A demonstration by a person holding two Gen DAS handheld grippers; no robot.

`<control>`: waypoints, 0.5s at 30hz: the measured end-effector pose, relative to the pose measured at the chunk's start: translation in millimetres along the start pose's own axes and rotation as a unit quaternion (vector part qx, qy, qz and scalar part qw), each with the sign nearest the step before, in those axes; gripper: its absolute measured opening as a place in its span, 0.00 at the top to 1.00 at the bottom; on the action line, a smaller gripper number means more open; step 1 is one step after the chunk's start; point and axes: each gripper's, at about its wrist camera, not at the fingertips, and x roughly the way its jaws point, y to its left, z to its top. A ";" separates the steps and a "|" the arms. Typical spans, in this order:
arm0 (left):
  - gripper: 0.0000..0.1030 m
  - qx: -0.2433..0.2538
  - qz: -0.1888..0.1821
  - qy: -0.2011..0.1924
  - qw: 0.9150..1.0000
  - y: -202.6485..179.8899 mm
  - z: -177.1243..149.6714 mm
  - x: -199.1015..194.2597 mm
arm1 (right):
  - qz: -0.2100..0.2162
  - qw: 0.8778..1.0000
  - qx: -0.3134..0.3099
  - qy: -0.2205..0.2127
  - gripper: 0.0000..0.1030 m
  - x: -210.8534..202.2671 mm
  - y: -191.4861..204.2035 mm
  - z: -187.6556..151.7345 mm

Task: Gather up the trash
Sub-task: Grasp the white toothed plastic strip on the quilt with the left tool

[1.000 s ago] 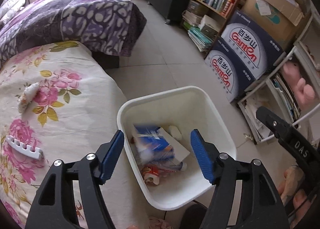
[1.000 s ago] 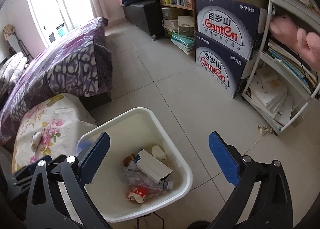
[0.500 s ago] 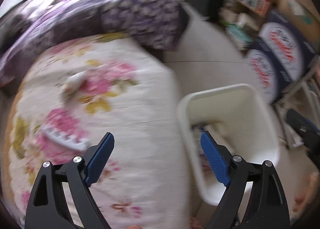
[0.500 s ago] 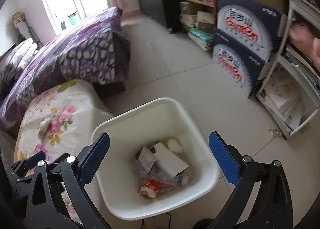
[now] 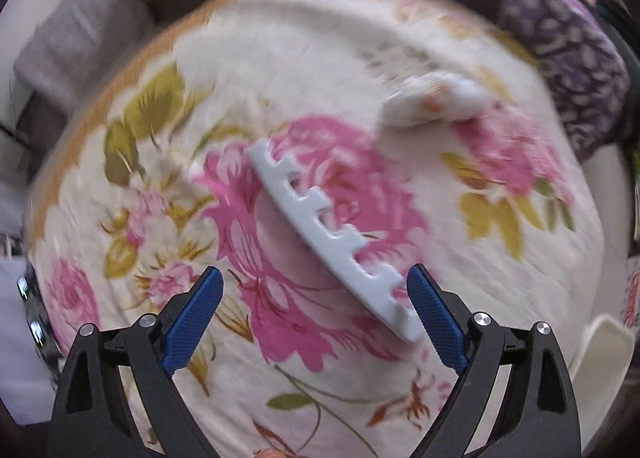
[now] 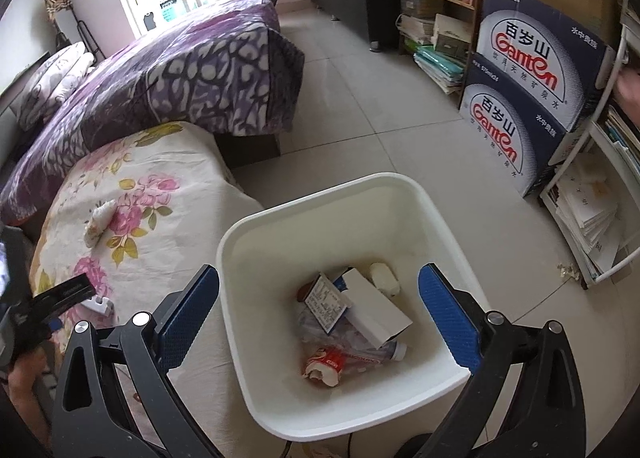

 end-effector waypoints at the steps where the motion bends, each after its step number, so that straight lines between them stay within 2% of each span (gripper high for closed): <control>1: 0.12 -0.003 -0.007 0.004 1.000 1.4 2.4 3.3 | 0.002 1.000 -0.001 0.001 0.07 0.7 2.9 -0.2; 5: 0.13 0.036 -0.014 -0.002 0.999 -5.5 10.3 7.3 | 0.016 1.000 -0.008 0.003 0.07 4.3 20.3 -0.5; 7: 0.22 0.052 -0.036 0.008 0.998 -6.0 12.8 11.9 | 0.022 1.000 -0.014 0.005 0.07 6.3 29.3 -1.2; 8: 0.22 0.059 -0.048 0.008 0.997 -3.7 14.4 11.7 | 0.024 1.000 -0.017 0.007 0.07 8.0 34.6 -1.6; 10: 0.44 0.079 -0.065 0.004 0.995 -1.1 17.6 8.8 | 0.028 0.999 -0.023 0.010 0.07 11.2 45.0 -2.9; 11: 0.50 0.086 -0.074 0.004 0.994 1.8 19.2 7.4 | 0.031 0.999 -0.026 0.012 0.07 13.0 50.1 -3.9; 12: 0.62 0.091 -0.081 0.006 0.993 6.4 21.5 6.2 | 0.034 0.999 -0.028 0.014 0.07 14.8 55.0 -4.7; 13: 0.70 0.093 -0.088 0.008 0.992 12.3 24.1 6.0 | 0.037 0.999 -0.029 0.016 0.07 16.8 59.3 -5.3; 15: 0.70 0.095 -0.101 0.012 0.990 26.0 29.3 8.1 | 0.046 0.998 -0.030 0.022 0.07 21.9 68.9 -6.9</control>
